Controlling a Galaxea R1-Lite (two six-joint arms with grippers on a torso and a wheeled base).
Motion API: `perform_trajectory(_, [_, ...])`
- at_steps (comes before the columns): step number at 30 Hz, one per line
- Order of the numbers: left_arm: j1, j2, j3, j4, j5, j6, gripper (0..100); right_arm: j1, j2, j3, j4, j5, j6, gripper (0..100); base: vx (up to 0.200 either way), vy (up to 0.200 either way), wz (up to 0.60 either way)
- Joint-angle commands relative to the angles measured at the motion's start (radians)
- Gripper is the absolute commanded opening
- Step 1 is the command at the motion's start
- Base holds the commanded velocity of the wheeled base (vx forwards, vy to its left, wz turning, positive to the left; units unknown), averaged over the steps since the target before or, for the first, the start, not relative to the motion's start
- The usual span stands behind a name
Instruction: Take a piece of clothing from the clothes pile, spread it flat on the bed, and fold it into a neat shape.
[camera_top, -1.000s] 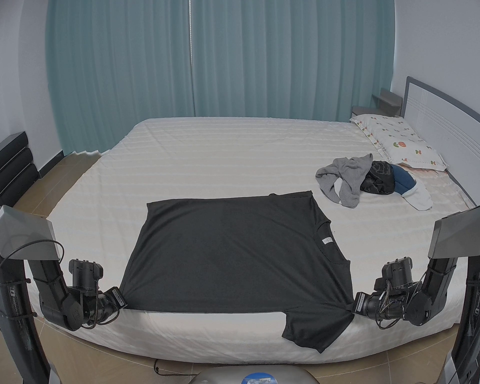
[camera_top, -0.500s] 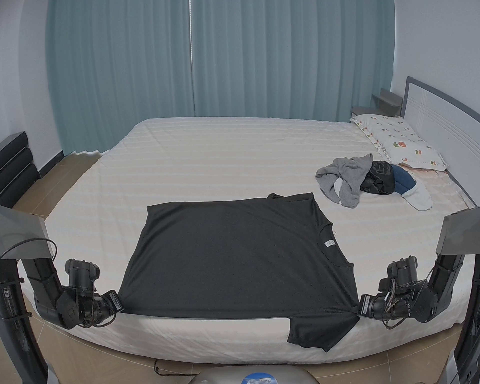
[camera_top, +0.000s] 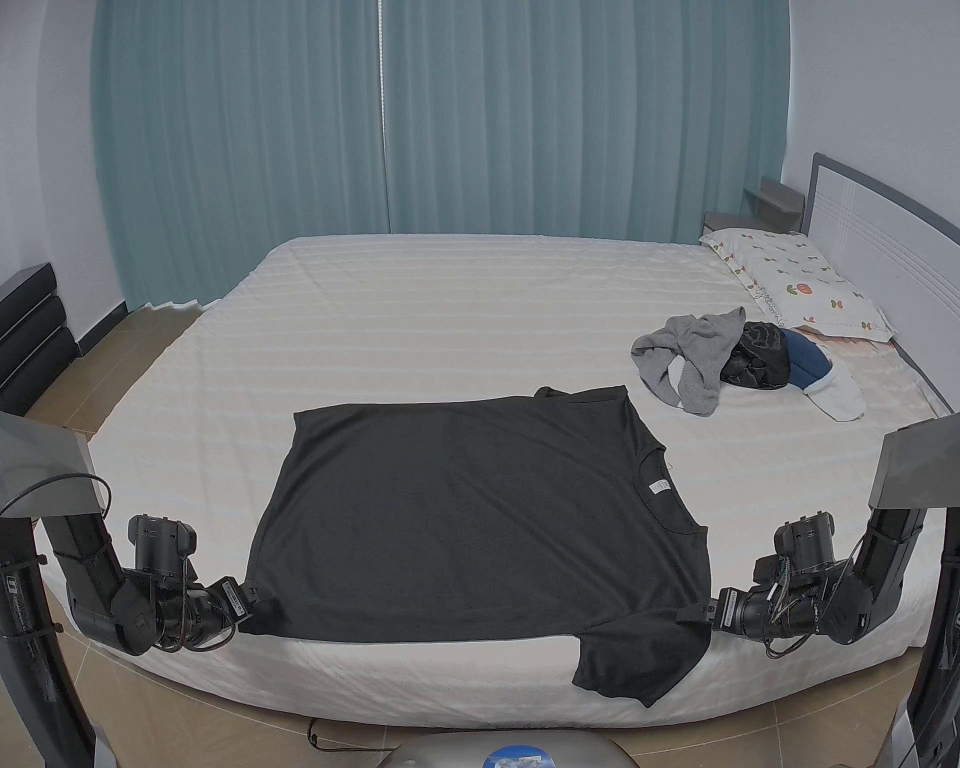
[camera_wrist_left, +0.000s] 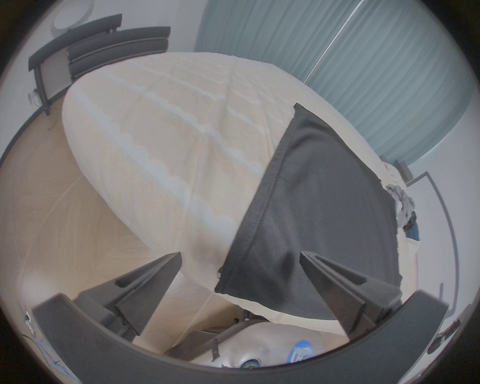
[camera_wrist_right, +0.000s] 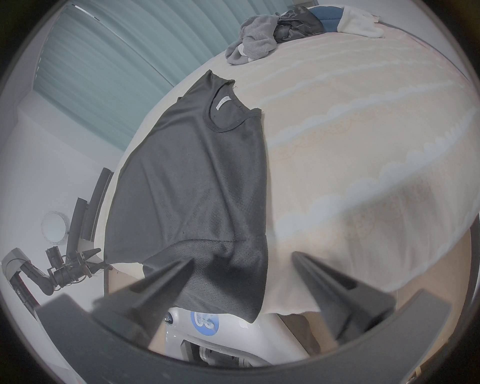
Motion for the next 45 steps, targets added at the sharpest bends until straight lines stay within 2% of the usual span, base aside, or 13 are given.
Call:
perform_trajectory(1, [0.062,-0.011,-0.008,-0.016,-0.107,0.005,100,-0.049,-0.03,-0.008,-0.003,0.052,0.003,100,0.0,0.0,0.0])
perform_trajectory(2, [0.076,-0.012,-0.012,-0.019,-0.15,0.006,100,-0.062,-0.034,-0.012,-0.001,0.069,0.003,100,0.0,0.0,0.0])
perform_trajectory(3, [0.077,-0.012,-0.012,-0.02,-0.158,0.006,100,-0.064,-0.034,-0.012,-0.001,0.07,0.003,100,0.0,0.0,0.0])
perform_trajectory(4, [0.093,-0.012,-0.015,-0.023,-0.248,0.016,100,-0.082,-0.041,-0.015,-0.001,0.106,0.003,100,0.0,0.0,0.0])
perform_trajectory(7, [0.094,0.0,-0.005,-0.023,-0.303,0.092,100,-0.095,-0.045,-0.015,-0.001,0.133,0.003,100,0.0,0.0,0.0])
perform_trajectory(10, [0.09,0.017,0.006,-0.013,-0.3,0.204,100,-0.095,-0.045,-0.015,-0.001,0.133,0.003,100,0.0,0.0,0.0])
perform_trajectory(13, [0.079,0.041,0.008,-0.022,-0.279,0.252,100,-0.093,-0.045,-0.016,-0.003,0.133,0.004,100,0.0,0.0,0.0])
perform_trajectory(15, [0.079,0.041,0.008,-0.022,-0.279,0.252,100,-0.093,-0.045,-0.016,-0.003,0.133,0.004,100,0.0,0.0,0.0])
perform_trajectory(16, [0.056,0.058,-0.005,-0.023,-0.242,0.255,100,-0.09,-0.047,-0.016,-0.003,0.133,0.004,100,0.0,0.0,0.0])
perform_trajectory(19, [0.03,0.07,-0.022,-0.022,-0.211,0.255,100,-0.088,-0.051,-0.016,-0.003,0.133,0.004,100,0.0,0.0,0.0])
perform_trajectory(29, [0.005,0.075,-0.048,-0.011,-0.204,0.244,100,-0.087,-0.065,-0.015,-0.003,0.133,0.004,100,0.0,0.0,0.0])
perform_trajectory(30, [0.005,0.073,-0.046,-0.01,-0.202,0.244,0,-0.087,-0.065,-0.015,-0.003,0.133,0.004,100,0.0,0.0,0.0])
perform_trajectory(45, [0.057,0.038,0.011,-0.011,-0.185,0.246,0,-0.084,-0.054,-0.008,-0.001,0.133,0.001,100,0.0,0.0,0.0])
